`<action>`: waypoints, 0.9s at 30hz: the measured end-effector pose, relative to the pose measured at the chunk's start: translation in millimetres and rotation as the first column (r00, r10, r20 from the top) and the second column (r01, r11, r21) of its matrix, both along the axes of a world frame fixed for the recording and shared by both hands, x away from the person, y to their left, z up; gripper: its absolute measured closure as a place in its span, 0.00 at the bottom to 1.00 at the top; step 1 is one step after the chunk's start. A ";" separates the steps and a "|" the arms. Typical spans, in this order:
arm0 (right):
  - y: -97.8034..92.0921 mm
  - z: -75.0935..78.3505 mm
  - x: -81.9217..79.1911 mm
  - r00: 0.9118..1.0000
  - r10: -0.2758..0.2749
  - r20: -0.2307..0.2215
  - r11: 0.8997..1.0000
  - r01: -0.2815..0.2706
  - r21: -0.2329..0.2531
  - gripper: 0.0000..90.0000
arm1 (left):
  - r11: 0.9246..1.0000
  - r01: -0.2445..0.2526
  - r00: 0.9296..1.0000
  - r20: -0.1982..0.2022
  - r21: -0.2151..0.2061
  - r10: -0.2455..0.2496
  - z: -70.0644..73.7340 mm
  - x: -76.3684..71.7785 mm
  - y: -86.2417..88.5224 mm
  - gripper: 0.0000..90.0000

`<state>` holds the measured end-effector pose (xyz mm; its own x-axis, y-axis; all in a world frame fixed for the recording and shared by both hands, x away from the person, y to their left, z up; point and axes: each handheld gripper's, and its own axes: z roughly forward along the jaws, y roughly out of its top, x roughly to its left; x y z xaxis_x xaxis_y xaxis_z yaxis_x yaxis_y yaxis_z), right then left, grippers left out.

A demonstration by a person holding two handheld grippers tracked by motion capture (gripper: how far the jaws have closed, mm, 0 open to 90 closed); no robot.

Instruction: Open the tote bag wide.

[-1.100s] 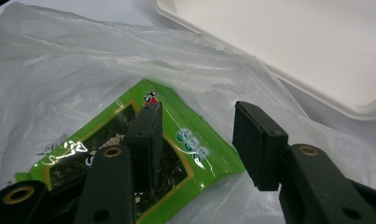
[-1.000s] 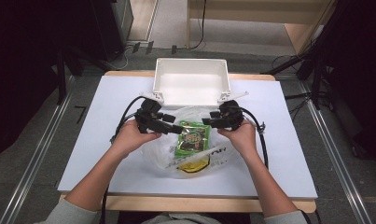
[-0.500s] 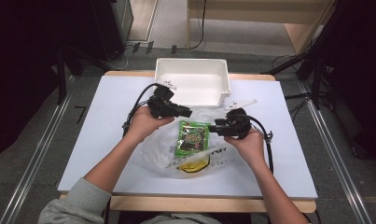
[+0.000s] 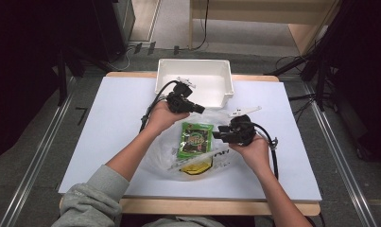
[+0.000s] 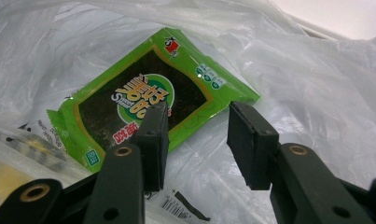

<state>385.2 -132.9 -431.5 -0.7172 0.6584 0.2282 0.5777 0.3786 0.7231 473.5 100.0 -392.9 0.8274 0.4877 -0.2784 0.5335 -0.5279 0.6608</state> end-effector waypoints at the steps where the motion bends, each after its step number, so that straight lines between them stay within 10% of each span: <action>1: -0.2 -0.6 -0.4 1.000 0.001 0.003 1.000 -0.001 -0.001 0.68 | 1.000 0.001 1.000 0.003 0.005 -0.001 -3.6 0.8 -2.8 1.00; 15: 1.4 -9.8 -5.3 1.000 0.011 -0.002 1.000 -0.011 -0.009 0.97 | 0.998 -0.041 0.999 -0.016 0.039 0.042 -52.8 25.9 6.3 1.00; 27: 5.1 -28.2 -20.6 0.998 0.034 -0.050 0.997 -0.038 -0.073 0.98 | 0.996 -0.077 0.996 -0.038 0.041 0.079 -67.8 31.5 6.7 1.00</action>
<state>364.6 -127.8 -459.7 -0.7299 0.6488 0.2151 0.5968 0.4514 0.6633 505.0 106.7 -460.7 0.7751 0.5616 -0.2895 0.5995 -0.5092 0.6175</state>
